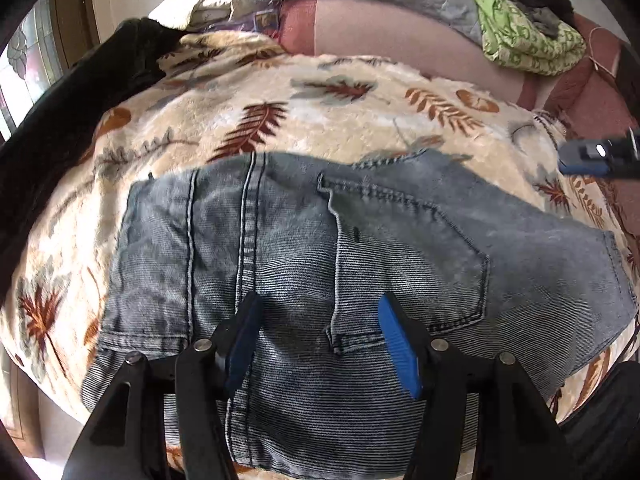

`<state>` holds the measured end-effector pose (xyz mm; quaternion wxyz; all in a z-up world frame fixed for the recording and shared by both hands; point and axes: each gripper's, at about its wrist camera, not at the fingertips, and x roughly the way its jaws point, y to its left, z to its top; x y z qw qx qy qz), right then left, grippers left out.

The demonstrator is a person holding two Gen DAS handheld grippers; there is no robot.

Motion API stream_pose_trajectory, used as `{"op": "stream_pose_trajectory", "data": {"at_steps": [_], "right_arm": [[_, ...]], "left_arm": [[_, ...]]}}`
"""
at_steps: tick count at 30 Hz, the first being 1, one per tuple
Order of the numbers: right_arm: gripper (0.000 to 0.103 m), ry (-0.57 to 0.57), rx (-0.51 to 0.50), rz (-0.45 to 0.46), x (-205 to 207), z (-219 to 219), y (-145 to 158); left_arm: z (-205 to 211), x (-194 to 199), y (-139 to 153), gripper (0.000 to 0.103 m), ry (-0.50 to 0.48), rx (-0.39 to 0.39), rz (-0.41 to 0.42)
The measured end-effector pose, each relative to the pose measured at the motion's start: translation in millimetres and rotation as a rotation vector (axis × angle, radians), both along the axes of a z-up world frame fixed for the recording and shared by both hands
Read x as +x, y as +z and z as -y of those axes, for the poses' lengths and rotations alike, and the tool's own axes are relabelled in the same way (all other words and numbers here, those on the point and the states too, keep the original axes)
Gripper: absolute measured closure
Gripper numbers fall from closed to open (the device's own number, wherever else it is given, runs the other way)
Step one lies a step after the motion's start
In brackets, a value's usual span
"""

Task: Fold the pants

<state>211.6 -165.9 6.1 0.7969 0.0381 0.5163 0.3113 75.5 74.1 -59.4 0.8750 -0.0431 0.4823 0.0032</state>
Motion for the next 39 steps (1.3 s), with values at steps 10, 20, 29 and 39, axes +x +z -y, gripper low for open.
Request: {"op": "stream_pose_trajectory", "data": {"at_steps": [10,20,29,39], "right_arm": [[0.087,0.166,-0.226,-0.131,70.9,-112.6,-71.1],[0.099,0.185,-0.477,0.270,24.3,-133.1,-36.5],[0.095,0.123,-0.592,0.330,40.7,-138.3,-67.8],[0.093,0.027,-0.074,-0.039,30.6,-80.3,-46.9]], "left_arm": [[0.6,-9.5,-9.8,0.040,-0.030,-0.002,0.091],[9.8,-10.7,-12.6,0.038,-0.043,0.054,0.109],[11.1,-13.5,-12.8,0.038,-0.050,0.067,0.119],[13.6,-12.6,-13.2,0.036,-0.040,0.081,0.123]]}}
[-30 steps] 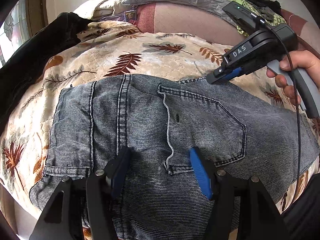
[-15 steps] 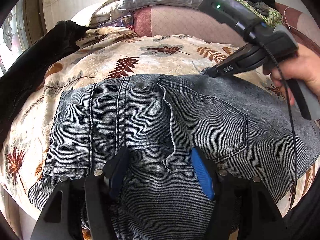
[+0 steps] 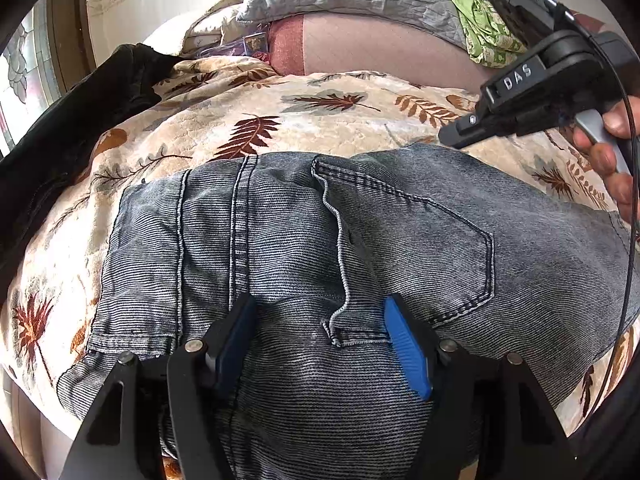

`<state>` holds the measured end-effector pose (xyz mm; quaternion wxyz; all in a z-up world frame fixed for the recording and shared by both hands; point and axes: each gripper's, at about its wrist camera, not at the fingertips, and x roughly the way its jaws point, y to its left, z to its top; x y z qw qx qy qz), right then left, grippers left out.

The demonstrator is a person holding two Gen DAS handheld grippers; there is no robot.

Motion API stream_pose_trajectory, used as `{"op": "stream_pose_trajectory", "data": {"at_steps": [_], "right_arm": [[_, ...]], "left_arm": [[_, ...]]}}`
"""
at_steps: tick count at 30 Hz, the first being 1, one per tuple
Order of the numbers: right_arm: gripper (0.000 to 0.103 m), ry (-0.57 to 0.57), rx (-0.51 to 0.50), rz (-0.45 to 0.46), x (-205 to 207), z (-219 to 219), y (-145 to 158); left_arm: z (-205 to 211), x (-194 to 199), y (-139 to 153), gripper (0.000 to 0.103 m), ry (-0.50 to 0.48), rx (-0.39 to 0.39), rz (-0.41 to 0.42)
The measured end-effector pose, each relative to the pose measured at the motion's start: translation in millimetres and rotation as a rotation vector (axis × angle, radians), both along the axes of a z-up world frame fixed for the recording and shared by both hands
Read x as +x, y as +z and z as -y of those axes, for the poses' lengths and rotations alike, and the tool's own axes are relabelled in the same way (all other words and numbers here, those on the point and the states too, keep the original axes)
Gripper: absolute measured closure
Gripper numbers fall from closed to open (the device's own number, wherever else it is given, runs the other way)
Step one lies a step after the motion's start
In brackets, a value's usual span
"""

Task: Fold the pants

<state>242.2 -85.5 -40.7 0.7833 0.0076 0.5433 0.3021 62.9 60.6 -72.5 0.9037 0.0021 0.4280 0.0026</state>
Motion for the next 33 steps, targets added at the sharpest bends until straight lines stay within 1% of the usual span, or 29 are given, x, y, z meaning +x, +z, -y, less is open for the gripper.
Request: {"op": "stream_pose_trajectory", "data": {"at_steps": [1,2,3,4,5,6,8,9,12,14,15,16,17,18,19,20,21,22,23,24,25,26,27,28,29,30,31,32,33], "right_arm": [[0.093,0.026,-0.020,-0.046,-1.8,-4.3,-14.1],[0.093,0.020,-0.104,-0.041,1.0,-6.5,-28.5],[0.095,-0.008,-0.211,0.013,2.2,-6.0,-38.0],[0.096,-0.027,-0.204,0.050,3.9,-2.3,-38.0],[0.096,-0.075,-0.187,0.054,6.2,3.3,-33.8],[0.090,-0.114,-0.161,0.054,5.7,8.8,-27.9],[0.090,-0.117,-0.087,0.069,-5.6,18.8,-13.4],[0.089,-0.114,-0.069,0.068,-15.5,24.3,-7.8],[0.089,-0.076,-0.003,0.010,-54.4,43.4,-2.1],[0.084,-0.059,0.036,-0.057,-79.8,62.1,-6.5],[0.073,-0.064,0.038,-0.071,-91.4,68.3,-13.1],[0.057,-0.075,-0.002,-0.072,-98.0,73.7,-24.6],[0.053,-0.088,-0.062,-0.073,-102.0,80.5,-38.5],[0.055,-0.089,-0.024,-0.064,-103.3,89.1,-47.7],[0.061,-0.109,0.034,-0.062,-103.8,99.2,-47.9],[0.062,-0.160,0.055,-0.075,-104.2,108.2,-43.6],[0.059,-0.219,0.036,-0.056,-108.4,115.7,-34.0],[0.058,-0.254,0.022,-0.009,-116.4,122.2,-21.5],[0.058,-0.267,0.045,0.030,-126.4,129.5,-9.4],[0.054,-0.281,0.083,0.049,-136.9,138.7,-0.9],[0.046,-0.308,0.102,0.054,-146.1,149.4,3.0],[0.040,-0.343,0.099,0.055,-154.0,161.9,1.9],[0.032,-0.386,0.079,0.047,-160.2,175.3,-5.9],[0.031,-0.442,0.038,0.014,-158.5,192.4,-19.9],[0.031,-0.502,-0.012,-0.046,-157.7,209.0,-39.4],[0.037,-0.522,0.043,-0.059,-158.0,226.3,-47.9],[0.040,-0.536,0.121,-0.039,-162.6,239.4,-43.5],[0.040,-0.571,0.137,-0.038,-168.4,246.8,-36.9],[0.037,-0.610,0.109,-0.001,-176.6,251.8,-25.7]], "left_arm": [[0.6,-0.2,-0.3,0.036,-0.001,0.005,0.002],[1.5,-0.7,-0.2,0.036,-0.002,0.009,0.004],[1.5,-0.5,-0.7,0.036,-0.005,0.010,0.003],[1.5,-0.6,-0.7,0.035,-0.005,0.012,0.004],[1.8,-1.3,-0.2,0.035,-0.004,0.012,0.006],[2.1,-1.4,-0.3,0.035,-0.004,0.013,0.008],[2.7,-1.5,-0.3,0.035,-0.003,0.017,0.010],[3.0,-1.5,-0.4,0.035,-0.002,0.018,0.010],[3.9,-2.1,-0.4,0.035,0.000,0.023,0.012],[4.2,-2.0,-0.7,0.035,0.001,0.025,0.012],[4.8,-2.0,-0.9,0.034,0.003,0.026,0.013],[5.6,-1.7,-1.1,0.034,0.005,0.029,0.013],[6.6,-1.1,-1.2,0.033,0.004,0.032,0.013],[7.9,-0.2,-1.5,0.032,0.001,0.039,0.011],[8.5,0.0,-1.0,0.031,-0.002,0.046,0.011],[8.4,-0.1,0.4,0.031,-0.002,0.049,0.012],[7.9,-1.2,2.7,0.032,-0.002,0.046,0.014],[7.1,-2.5,5.6,0.032,-0.002,0.037,0.019],[6.9,-3.5,8.8,0.032,0.002,0.028,0.020],[7.0,-4.4,12.8,0.032,0.006,0.014,0.019],[7.5,-6.1,17.3,0.031,0.004,-0.014,0.024],[9.0,-7.8,21.5,0.031,-0.003,-0.044,0.033],[12.2,-8.9,23.8,0.029,-0.012,-0.062,0.040],[17.3,-8.2,23.3,0.023,-0.024,-0.061,0.038],[23.4,-5.8,19.0,0.021,-0.043,-0.042,0.018],[30.6,-1.4,10.7,0.020,-0.055,0.008,-0.020],[37.0,2.3,1.5,0.019,-0.066,0.072,-0.051],[39.7,1.0,-0.1,0.018,-0.076,0.099,-0.030],[39.4,-0.7,1.6,0.018,-0.072,0.098,-0.020]]}}
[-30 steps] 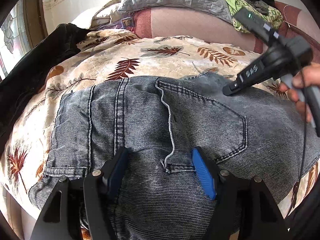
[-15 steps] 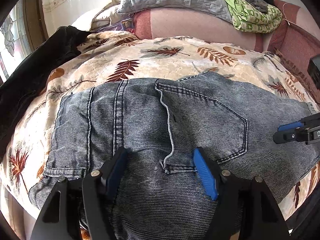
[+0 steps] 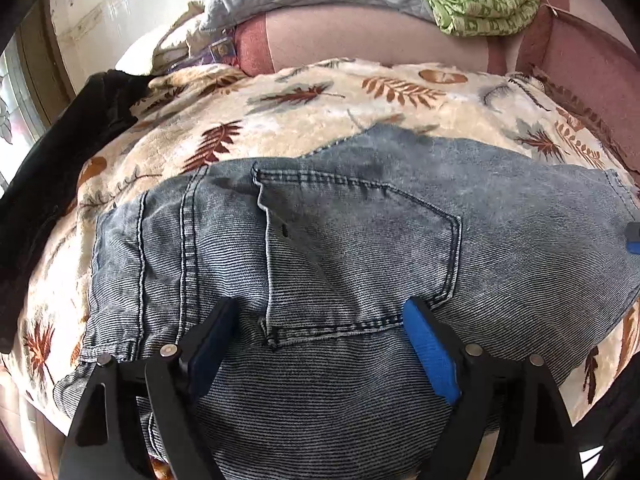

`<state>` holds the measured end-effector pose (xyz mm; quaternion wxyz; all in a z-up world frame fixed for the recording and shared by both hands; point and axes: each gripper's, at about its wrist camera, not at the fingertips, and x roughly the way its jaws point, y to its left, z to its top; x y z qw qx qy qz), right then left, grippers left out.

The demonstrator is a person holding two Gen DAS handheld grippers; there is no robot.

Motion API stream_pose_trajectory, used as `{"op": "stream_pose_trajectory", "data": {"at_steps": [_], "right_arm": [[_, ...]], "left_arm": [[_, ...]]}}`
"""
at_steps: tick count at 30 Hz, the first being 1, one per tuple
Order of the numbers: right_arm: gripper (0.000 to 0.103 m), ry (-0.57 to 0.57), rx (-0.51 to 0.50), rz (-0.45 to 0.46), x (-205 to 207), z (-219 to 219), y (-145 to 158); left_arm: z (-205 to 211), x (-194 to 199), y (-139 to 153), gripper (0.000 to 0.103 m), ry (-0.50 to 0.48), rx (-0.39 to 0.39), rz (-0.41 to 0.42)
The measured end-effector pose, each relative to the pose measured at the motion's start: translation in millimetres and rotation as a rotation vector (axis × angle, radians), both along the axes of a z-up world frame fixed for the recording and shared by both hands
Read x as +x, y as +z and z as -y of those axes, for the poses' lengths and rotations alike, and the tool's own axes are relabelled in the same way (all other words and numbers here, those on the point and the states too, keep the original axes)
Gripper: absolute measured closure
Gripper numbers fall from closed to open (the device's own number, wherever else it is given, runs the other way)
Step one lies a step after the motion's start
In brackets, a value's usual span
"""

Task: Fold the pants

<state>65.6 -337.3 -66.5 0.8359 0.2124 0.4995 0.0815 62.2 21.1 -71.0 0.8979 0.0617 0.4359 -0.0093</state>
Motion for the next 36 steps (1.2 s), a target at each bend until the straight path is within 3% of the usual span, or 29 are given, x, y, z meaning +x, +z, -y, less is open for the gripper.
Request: {"op": "stream_pose_trajectory", "data": {"at_steps": [2,3,6,8,10,11,12,13,14,16,20,21,22,23,27,31,36], "right_arm": [[0.037,-0.021,-0.027,0.105,-17.0,10.6,19.4],[0.037,-0.040,-0.017,0.113,-21.3,17.8,19.3],[0.041,-0.133,0.012,-0.036,-14.3,57.4,-20.5],[0.043,-0.159,0.112,-0.009,-18.2,75.9,-21.0],[0.042,-0.196,0.082,0.045,-27.5,79.2,0.1],[0.040,-0.195,0.078,0.098,-32.9,80.8,9.7],[0.032,-0.200,0.085,0.127,-37.0,84.3,12.1],[0.024,-0.222,0.072,0.109,-38.0,88.6,6.6],[0.024,-0.241,0.051,0.058,-36.0,95.0,-6.9],[0.024,-0.257,0.142,0.080,-37.9,107.6,-21.7],[0.024,-0.284,0.257,0.222,-57.5,123.6,3.6],[0.024,-0.280,0.274,0.220,-57.8,127.8,-1.4],[0.024,-0.277,0.282,0.155,-53.6,130.4,-15.4],[0.025,-0.298,0.357,0.104,-51.0,137.0,-28.7],[0.025,-0.303,0.380,0.235,-66.5,142.2,-15.6],[0.025,-0.333,0.602,0.262,-73.5,159.2,-33.2],[0.025,-0.314,0.687,0.267,-72.9,161.9,-38.7]], "left_arm": [[-3.4,-0.7,3.7,0.018,0.012,-0.026,0.002],[-5.8,-1.9,5.8,0.018,0.023,-0.040,0.009],[-9.6,-6.3,13.4,0.018,0.045,-0.094,0.039],[-7.3,-3.2,10.7,0.018,0.038,-0.078,0.013],[-4.9,-2.8,8.2,0.018,0.036,-0.036,0.003],[-4.7,-4.1,9.6,0.018,0.036,-0.036,0.010],[-5.1,-5.1,11.7,0.018,0.037,-0.039,0.017],[-5.3,-6.3,14.6,0.018,0.042,-0.040,0.026],[-5.6,-7.6,18.0,0.018,0.049,-0.039,0.038],[-5.1,-9.6,26.2,0.018,0.055,-0.045,0.053],[3.2,-14.9,45.6,0.018,0.042,-0.057,0.098],[7.4,-14.0,48.9,0.018,0.032,-0.063,0.102],[12.8,-12.4,51.1,0.018,0.023,-0.065,0.099],[19.0,-10.7,52.8,0.018,0.014,-0.069,0.093],[48.0,-8.7,60.0,0.018,-0.037,-0.096,0.087],[86.5,-1.0,61.8,0.018,-0.101,-0.145,0.079],[146.6,19.6,57.6,0.018,-0.148,-0.178,0.059]]}}
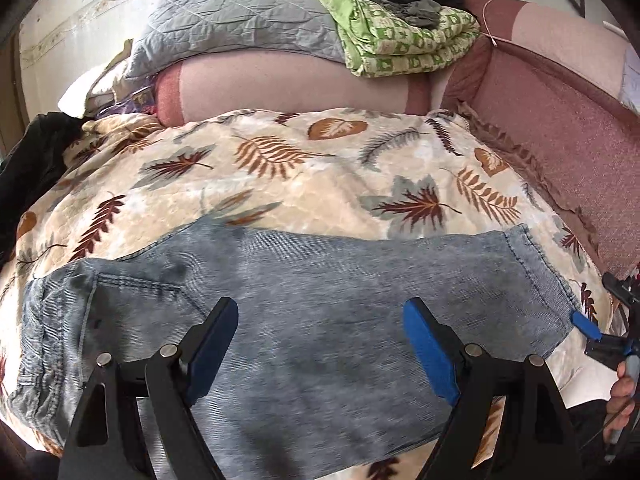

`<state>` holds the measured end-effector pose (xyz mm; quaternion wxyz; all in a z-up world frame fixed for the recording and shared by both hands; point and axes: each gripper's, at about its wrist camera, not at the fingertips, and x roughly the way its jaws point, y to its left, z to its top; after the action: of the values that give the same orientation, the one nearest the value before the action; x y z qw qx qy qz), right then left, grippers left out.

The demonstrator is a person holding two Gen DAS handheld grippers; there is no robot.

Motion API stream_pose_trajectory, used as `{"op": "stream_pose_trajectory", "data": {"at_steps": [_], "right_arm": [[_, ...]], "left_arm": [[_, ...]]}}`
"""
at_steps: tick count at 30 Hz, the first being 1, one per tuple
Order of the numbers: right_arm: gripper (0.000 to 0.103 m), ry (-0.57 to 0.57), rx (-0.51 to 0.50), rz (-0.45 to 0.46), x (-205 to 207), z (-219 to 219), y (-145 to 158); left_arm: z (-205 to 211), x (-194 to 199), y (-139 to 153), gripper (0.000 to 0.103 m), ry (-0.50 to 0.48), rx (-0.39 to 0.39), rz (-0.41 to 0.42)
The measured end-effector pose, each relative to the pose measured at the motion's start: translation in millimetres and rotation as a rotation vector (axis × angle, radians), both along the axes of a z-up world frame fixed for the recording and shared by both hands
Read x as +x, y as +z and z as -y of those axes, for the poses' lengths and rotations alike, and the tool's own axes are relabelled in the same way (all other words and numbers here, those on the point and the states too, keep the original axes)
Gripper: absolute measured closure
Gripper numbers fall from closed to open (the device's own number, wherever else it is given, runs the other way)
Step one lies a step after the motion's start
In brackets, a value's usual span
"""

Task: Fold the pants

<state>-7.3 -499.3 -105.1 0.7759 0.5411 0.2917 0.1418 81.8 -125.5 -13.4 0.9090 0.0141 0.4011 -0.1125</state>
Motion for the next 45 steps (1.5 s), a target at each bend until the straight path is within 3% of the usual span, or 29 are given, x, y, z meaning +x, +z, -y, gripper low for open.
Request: {"op": "stream_pose_trajectory", "data": {"at_steps": [6,9,11,12,13,15,17,18,20,21,22,24,29,34,45], "right_arm": [[0.024,0.000,0.018,0.018,-0.5,0.4,-0.3],[0.023,0.002,0.023,0.007,4.4,-1.5,-1.8],[0.023,0.011,0.018,-0.001,8.2,-5.1,-1.9],[0.023,0.016,0.012,-0.003,9.1,-7.5,-1.1],[0.023,0.020,0.007,0.001,9.3,-9.5,0.0],[0.023,0.025,0.000,0.014,8.6,-11.8,1.9],[0.023,0.011,-0.007,0.009,7.7,-11.4,1.9],[0.023,0.011,-0.003,0.007,8.1,-11.2,1.1],[0.023,0.012,-0.007,-0.005,9.4,-11.4,-0.1],[0.022,0.011,-0.014,-0.018,10.3,-11.9,-0.9],[0.022,0.015,-0.020,-0.031,11.2,-12.5,-1.5],[0.022,0.019,-0.037,-0.043,11.6,-13.8,-1.3],[0.022,-0.022,-0.027,0.049,-3.4,-7.7,7.3],[0.021,-0.011,0.037,0.064,-4.8,-4.4,3.9],[0.021,0.017,0.049,0.095,-1.4,-6.5,5.9]], "left_arm": [[42.0,19.2,-20.8,0.018,-0.020,0.025,-0.042],[55.1,34.2,-66.3,0.018,-0.050,0.128,-0.240],[57.0,25.5,-65.5,0.017,-0.051,0.154,-0.171],[58.7,23.2,-61.1,0.017,-0.057,0.153,-0.177],[58.9,21.0,-55.4,0.017,-0.073,0.126,-0.182],[56.2,10.3,-39.5,0.017,-0.080,0.080,-0.115],[54.5,0.0,-31.4,0.016,-0.085,0.083,-0.054],[54.9,-1.2,-35.5,0.015,-0.096,0.091,-0.066],[59.3,4.2,-61.1,0.015,-0.123,0.147,-0.172],[59.0,5.8,-69.8,0.013,-0.127,0.158,-0.177],[58.2,1.7,-67.9,0.011,-0.121,0.156,-0.126],[59.4,1.8,-62.6,0.012,-0.118,0.162,-0.163],[51.6,-11.7,-26.6,0.012,-0.119,0.076,-0.008],[41.2,-6.2,-39.6,0.012,-0.089,0.055,-0.081],[26.9,-5.5,-51.6,0.012,-0.048,0.041,-0.116]]}}
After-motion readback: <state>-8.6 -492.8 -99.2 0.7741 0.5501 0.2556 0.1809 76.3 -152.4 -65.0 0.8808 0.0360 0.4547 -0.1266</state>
